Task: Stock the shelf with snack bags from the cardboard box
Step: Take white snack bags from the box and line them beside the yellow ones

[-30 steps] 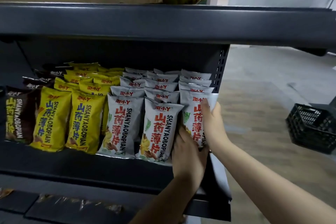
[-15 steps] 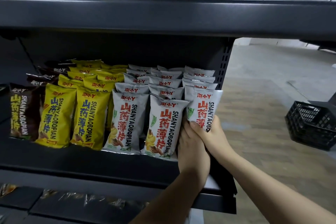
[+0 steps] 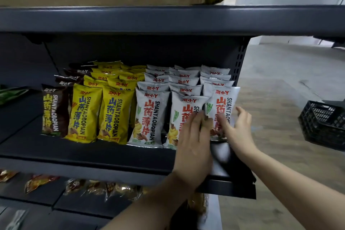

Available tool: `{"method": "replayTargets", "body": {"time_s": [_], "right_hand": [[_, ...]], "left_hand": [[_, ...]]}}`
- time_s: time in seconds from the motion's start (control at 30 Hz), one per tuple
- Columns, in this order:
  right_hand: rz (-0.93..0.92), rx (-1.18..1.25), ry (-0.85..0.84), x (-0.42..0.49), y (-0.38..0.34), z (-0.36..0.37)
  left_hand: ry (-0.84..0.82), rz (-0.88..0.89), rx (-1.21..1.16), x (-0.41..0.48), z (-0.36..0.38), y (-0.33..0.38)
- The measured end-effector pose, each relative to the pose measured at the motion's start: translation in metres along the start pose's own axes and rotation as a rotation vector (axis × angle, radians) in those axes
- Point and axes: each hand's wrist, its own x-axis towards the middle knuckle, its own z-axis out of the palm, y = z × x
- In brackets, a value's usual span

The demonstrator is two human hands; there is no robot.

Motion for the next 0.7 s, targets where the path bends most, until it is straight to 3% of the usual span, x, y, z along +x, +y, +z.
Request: {"method": "replayTargets", "body": {"time_s": [0.07,0.2,0.4,0.7], "right_hand": [[-0.142,-0.094,0.131,-0.014,-0.010,-0.005],[-0.330,-0.182,0.019,-0.032,-0.032,-0.007],[-0.282,-0.225,-0.210,-0.035,-0.051,0.024],[-0.331,-0.139,-0.192,-0.052,-0.057,0.054]], "left_hand": [[-0.024,-0.018,0.087,0.001,-0.008,-0.015],[-0.074,-0.072,0.177,0.000,-0.020,-0.035],[-0.200,-0.257,0.130,-0.007,-0.016,-0.050],[-0.278,-0.409,-0.112,-0.012,-0.008,-0.041]]}}
